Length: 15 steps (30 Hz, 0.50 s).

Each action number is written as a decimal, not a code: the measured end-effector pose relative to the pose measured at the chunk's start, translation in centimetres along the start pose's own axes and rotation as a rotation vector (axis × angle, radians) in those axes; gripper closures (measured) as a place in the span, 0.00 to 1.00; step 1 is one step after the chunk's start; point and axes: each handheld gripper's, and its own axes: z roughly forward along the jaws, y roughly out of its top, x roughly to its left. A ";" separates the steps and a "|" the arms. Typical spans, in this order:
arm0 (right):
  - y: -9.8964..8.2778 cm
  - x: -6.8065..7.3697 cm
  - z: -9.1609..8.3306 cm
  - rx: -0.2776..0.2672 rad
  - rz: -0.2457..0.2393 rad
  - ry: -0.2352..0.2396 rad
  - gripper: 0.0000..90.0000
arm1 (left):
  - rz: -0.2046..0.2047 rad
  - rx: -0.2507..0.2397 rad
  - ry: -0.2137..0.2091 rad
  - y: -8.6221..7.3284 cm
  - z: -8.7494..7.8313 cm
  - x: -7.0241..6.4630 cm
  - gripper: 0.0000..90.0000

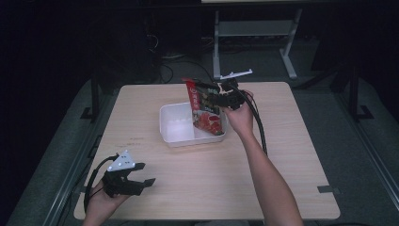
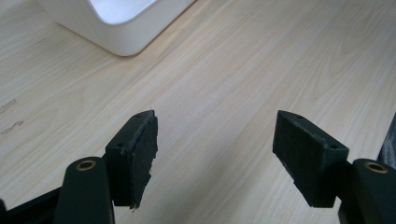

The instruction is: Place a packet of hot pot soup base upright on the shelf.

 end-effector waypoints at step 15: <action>-0.8 -0.2 -0.8 0.025 -0.004 0.021 0.75 | 0.009 0.013 -0.003 0.1 0.2 -0.1 0.34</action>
